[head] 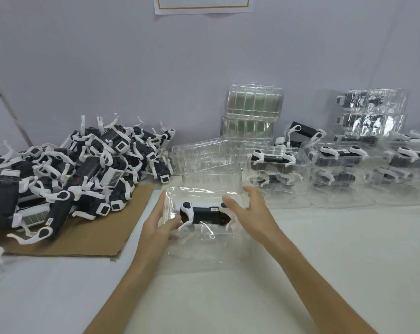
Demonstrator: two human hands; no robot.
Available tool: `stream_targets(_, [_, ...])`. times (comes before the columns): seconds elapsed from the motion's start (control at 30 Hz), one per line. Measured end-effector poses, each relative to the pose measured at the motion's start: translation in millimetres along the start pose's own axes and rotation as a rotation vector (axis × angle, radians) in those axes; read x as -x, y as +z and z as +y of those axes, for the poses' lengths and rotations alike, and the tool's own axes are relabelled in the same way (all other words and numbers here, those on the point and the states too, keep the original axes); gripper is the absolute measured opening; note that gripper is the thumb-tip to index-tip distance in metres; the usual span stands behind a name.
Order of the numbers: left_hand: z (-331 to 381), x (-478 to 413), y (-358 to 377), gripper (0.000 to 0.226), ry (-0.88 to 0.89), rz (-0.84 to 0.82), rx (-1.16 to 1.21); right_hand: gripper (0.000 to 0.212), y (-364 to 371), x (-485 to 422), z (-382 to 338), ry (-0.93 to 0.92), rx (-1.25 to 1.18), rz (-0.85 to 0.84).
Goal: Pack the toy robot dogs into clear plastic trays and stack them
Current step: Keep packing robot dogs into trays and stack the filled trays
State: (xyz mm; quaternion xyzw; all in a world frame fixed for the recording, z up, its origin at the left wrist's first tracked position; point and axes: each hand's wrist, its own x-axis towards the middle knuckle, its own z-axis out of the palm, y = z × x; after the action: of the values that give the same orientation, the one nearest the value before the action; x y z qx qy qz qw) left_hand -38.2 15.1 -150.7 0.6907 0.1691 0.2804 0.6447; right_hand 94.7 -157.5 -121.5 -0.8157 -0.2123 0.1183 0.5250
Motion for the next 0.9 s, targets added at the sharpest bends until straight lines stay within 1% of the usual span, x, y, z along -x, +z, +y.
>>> stream_targets(0.07, [1,0,2,0.064,0.053,0.015,-0.009,0.073,-7,-7,2,0.177,-0.136,-0.123])
stream_targets(0.1, [2,1,2,0.063,0.075,0.023,-0.010,0.068,-11,-9,3,0.209,-0.143,-0.165])
stream_targets(0.17, [5,2,1,0.061,0.099,0.026,-0.021,0.051,-15,-13,6,0.200,-0.130,-0.228])
stream_targets(0.23, [7,2,1,0.062,0.120,0.010,-0.055,0.034,-14,-14,11,0.137,-0.154,-0.268])
stream_targets(0.3, [9,1,0,0.071,0.127,-0.002,-0.103,0.025,-14,-13,15,0.059,-0.214,-0.306])
stream_targets(0.33, [10,1,0,0.078,0.121,-0.011,-0.124,0.026,-14,-11,15,0.034,-0.237,-0.320])
stream_targets(0.43, [9,0,1,0.099,0.118,-0.052,-0.158,0.061,-15,-10,15,-0.032,-0.273,-0.322])
stream_targets(0.5, [8,0,1,0.108,0.123,-0.089,-0.171,0.071,-15,-11,15,-0.074,-0.277,-0.313])
stream_targets(0.6, [6,-2,-1,0.115,0.110,-0.131,-0.149,0.077,-16,-11,15,-0.103,-0.299,-0.257])
stream_targets(0.73, [4,-3,-4,0.110,0.084,-0.165,-0.093,0.077,-16,-12,14,-0.135,-0.326,-0.179])
stream_targets(0.83, [2,-4,-2,0.108,0.072,-0.123,-0.098,0.078,-14,-12,15,-0.145,-0.296,-0.150])
stream_targets(0.9, [0,-4,-1,0.105,0.066,-0.079,-0.096,0.072,-13,-11,13,-0.142,-0.298,-0.149])
